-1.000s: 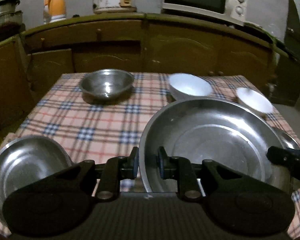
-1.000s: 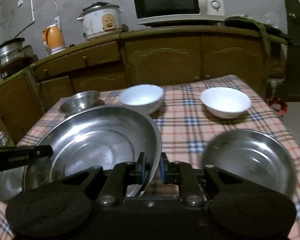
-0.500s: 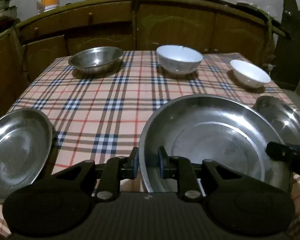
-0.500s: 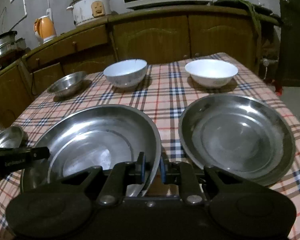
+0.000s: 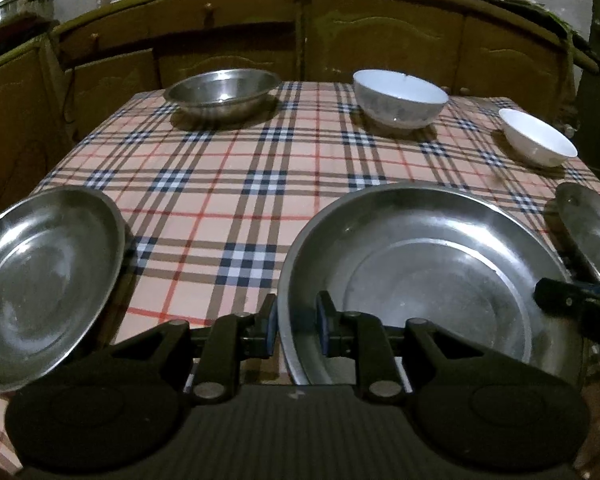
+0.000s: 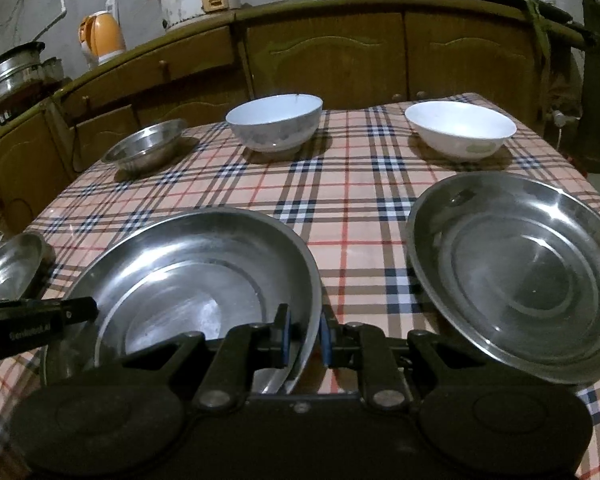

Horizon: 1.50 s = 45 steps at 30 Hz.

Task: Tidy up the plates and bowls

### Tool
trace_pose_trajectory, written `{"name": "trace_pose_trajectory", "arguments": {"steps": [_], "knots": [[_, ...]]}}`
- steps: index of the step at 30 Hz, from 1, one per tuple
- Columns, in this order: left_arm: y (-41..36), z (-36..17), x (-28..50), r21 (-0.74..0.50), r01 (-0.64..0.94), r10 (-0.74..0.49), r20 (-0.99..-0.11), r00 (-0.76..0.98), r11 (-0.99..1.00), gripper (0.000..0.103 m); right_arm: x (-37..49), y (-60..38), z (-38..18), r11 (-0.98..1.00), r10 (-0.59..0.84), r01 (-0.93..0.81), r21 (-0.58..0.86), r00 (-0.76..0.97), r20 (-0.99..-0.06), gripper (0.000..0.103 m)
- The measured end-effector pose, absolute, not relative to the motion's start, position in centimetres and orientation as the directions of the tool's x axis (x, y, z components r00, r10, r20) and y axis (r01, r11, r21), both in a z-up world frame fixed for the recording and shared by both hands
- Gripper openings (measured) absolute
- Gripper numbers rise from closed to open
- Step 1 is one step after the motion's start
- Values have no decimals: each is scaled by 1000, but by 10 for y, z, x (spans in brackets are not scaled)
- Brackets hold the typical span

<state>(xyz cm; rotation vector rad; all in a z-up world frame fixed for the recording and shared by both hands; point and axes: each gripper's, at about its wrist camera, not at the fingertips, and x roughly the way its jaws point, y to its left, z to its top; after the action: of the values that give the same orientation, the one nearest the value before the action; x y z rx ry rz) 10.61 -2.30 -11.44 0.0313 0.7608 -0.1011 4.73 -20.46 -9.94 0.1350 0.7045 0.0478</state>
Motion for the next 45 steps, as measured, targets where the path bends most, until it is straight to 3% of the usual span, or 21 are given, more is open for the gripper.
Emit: {"name": "trace_pose_trajectory", "arguments": {"steps": [10,15,19,26,45], "knots": [[-19,-118,107,-29,96,-89,-695,714,995,25,48,-204,-101,991,83,7,135,759,-646,21],[-13,-116,106,-29,79,-77,-694,716,996,30,47,-207,-95,992,56,29,123,770,-635,30],[-7,-108,103,-28,61,-64,-684,727,998,45,42,-214,-87,989,30,66,130,784,-621,36],[-10,-81,94,-34,55,-64,-649,758,998,60,28,-222,-59,989,11,77,128,815,-579,42],[-82,-37,83,-97,192,-211,-607,766,977,63,-13,-273,-6,980,-94,172,105,853,-514,47]]}}
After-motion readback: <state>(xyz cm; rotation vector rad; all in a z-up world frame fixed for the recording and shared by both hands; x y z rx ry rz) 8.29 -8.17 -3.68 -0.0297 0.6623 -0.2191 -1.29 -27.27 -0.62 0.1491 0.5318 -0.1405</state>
